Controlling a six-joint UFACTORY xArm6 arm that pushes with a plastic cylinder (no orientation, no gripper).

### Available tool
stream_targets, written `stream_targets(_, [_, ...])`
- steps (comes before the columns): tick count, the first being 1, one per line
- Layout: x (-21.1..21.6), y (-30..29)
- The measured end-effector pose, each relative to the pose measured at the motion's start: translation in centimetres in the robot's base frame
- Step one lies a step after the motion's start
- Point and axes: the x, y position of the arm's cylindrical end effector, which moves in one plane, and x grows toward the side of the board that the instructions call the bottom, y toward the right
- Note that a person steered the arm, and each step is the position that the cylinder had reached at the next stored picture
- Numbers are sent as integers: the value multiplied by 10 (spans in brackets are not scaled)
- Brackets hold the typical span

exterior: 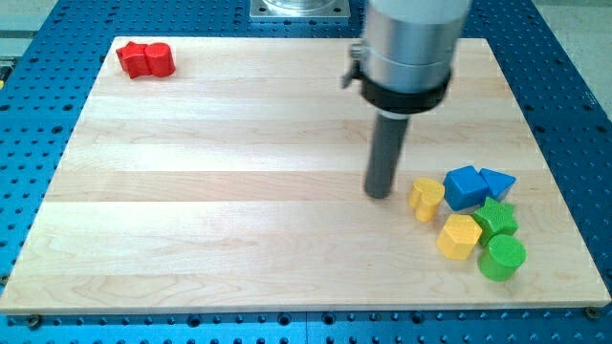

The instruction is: Move red blocks towards the group of blocks

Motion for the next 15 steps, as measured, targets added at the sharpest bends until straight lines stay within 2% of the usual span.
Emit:
stream_targets(1, [20, 30])
stream_targets(2, [-10, -71])
stream_targets(3, [-24, -218])
stream_targets(4, [-66, -316])
stream_targets(6, [-194, -399])
stream_targets(7, [-243, -398])
stream_targets(8, [-252, -355])
stream_targets(10, [-142, -192])
stream_targets(12, [-129, -168])
stream_targets(13, [-67, -73])
stream_targets(14, [-41, -48])
stream_targets(15, [-58, -98])
